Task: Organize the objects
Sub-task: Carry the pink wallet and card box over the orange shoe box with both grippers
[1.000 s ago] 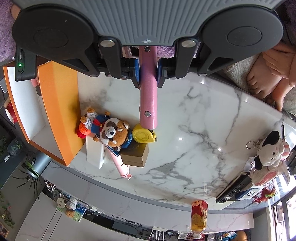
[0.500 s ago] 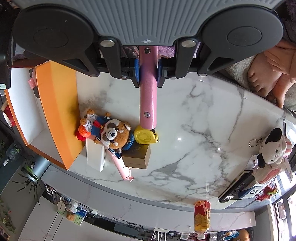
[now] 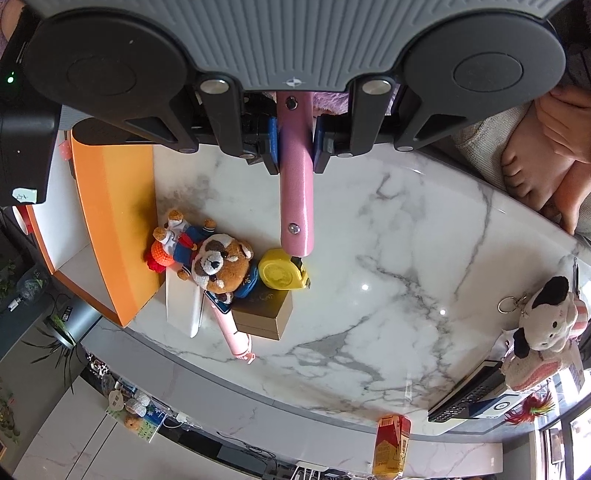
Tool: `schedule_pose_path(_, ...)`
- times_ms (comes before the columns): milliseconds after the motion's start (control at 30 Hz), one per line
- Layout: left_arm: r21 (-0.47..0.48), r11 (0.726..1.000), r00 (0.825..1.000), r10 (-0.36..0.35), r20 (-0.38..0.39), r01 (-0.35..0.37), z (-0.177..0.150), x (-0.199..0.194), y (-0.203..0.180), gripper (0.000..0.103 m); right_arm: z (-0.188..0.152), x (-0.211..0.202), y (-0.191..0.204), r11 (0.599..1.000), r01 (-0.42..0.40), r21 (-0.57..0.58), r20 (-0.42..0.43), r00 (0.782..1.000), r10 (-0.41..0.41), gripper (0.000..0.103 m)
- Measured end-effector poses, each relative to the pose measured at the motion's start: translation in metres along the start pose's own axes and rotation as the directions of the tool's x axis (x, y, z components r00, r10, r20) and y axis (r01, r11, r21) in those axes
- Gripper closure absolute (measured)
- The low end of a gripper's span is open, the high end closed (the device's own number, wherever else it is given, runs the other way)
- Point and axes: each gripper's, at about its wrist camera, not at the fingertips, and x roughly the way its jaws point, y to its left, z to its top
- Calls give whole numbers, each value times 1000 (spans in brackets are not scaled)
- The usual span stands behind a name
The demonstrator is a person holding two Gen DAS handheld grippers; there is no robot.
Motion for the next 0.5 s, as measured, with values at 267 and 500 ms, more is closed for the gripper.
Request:
schedule_pose_path(267,54,996,993,-73,92,69,11,-39,-33,82,-8,-79,-30,987,-6,160,185,982,-24,79)
schedule_pose_path(500,159,961,960,-248,129,227,25,-64,-103,82,-36,-186,-86,945,29,326,376,913,-157,79)
